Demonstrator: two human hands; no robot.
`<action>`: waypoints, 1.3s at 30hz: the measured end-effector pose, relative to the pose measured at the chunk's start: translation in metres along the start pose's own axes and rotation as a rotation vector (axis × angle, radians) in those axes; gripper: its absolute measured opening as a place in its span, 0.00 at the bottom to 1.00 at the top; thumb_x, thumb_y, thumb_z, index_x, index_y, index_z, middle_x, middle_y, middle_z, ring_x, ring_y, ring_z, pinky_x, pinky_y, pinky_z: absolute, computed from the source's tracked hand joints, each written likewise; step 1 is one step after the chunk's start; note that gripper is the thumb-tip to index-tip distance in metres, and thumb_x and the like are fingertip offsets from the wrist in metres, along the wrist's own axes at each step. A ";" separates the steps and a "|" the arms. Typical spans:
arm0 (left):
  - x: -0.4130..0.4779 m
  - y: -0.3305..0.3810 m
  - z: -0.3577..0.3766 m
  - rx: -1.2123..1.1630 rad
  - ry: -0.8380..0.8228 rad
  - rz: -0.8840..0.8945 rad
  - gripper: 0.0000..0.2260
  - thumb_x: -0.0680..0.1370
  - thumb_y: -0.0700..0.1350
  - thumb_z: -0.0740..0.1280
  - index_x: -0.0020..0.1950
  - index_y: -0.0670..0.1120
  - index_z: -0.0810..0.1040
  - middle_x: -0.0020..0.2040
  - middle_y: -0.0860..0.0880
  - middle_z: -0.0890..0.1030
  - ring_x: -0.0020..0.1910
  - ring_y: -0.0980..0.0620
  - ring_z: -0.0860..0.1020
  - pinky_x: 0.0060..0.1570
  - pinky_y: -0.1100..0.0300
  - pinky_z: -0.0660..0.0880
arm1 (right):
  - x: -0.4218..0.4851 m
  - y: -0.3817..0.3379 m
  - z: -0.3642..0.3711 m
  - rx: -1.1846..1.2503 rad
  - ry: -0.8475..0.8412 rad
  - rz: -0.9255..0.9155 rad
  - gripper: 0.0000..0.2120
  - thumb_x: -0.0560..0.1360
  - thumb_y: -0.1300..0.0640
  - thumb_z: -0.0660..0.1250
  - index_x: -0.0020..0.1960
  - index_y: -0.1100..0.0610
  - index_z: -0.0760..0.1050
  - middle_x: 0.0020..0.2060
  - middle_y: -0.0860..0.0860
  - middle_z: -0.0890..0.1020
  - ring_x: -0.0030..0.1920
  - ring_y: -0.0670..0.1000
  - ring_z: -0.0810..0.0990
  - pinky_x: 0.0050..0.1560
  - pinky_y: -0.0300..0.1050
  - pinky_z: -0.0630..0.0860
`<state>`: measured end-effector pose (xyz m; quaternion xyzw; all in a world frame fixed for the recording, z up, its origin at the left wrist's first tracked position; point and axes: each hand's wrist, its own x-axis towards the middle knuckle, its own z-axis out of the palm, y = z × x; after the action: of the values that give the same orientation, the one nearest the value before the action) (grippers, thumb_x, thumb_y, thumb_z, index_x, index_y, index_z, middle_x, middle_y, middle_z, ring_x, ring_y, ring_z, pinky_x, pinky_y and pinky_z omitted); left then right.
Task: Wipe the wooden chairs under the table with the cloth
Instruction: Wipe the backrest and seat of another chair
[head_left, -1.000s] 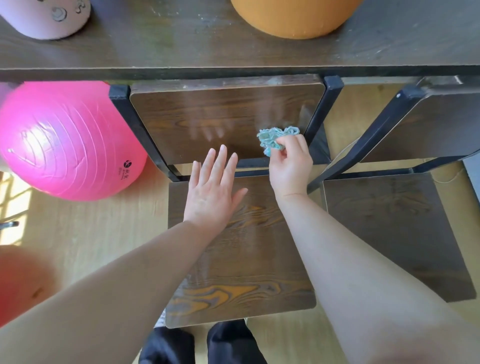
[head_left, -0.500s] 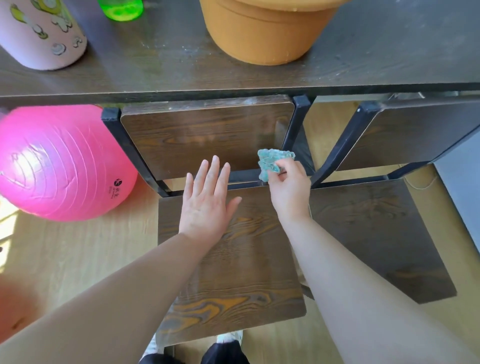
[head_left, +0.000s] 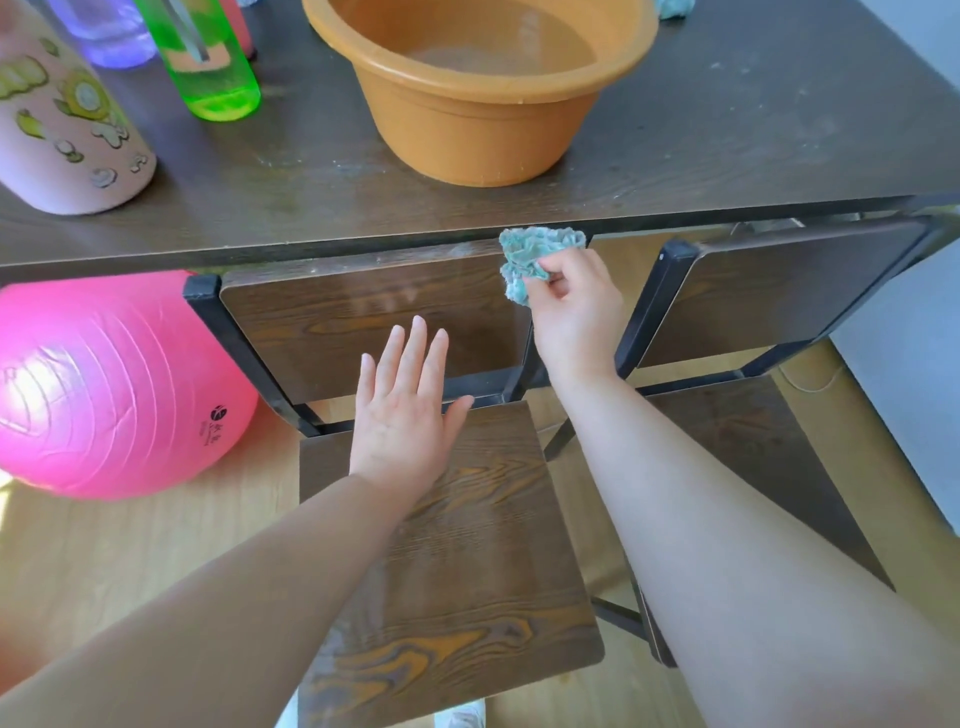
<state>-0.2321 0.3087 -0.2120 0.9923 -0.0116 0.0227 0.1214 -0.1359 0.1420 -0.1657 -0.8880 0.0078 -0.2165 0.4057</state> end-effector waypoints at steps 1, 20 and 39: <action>0.001 0.000 0.002 0.003 -0.006 0.001 0.30 0.82 0.60 0.54 0.81 0.49 0.52 0.82 0.47 0.50 0.81 0.46 0.46 0.78 0.42 0.48 | -0.001 0.005 0.002 0.000 -0.001 -0.007 0.05 0.74 0.58 0.72 0.50 0.57 0.79 0.53 0.51 0.80 0.52 0.47 0.81 0.38 0.23 0.70; -0.023 -0.023 0.053 0.015 -0.178 0.002 0.31 0.82 0.59 0.54 0.81 0.48 0.50 0.82 0.46 0.50 0.81 0.46 0.46 0.78 0.43 0.47 | -0.068 0.110 0.061 -0.138 -0.385 0.425 0.07 0.75 0.57 0.71 0.53 0.55 0.80 0.53 0.51 0.81 0.55 0.50 0.80 0.45 0.40 0.78; -0.026 0.000 0.024 0.031 -0.178 0.098 0.32 0.81 0.62 0.45 0.82 0.48 0.49 0.82 0.47 0.48 0.81 0.46 0.45 0.78 0.43 0.49 | 0.005 0.013 -0.010 0.053 -0.019 0.155 0.06 0.75 0.56 0.70 0.49 0.52 0.74 0.51 0.47 0.79 0.49 0.45 0.81 0.46 0.46 0.82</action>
<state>-0.2571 0.3034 -0.2368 0.9904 -0.0705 -0.0593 0.1032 -0.1327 0.1252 -0.1675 -0.8756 0.0671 -0.1761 0.4447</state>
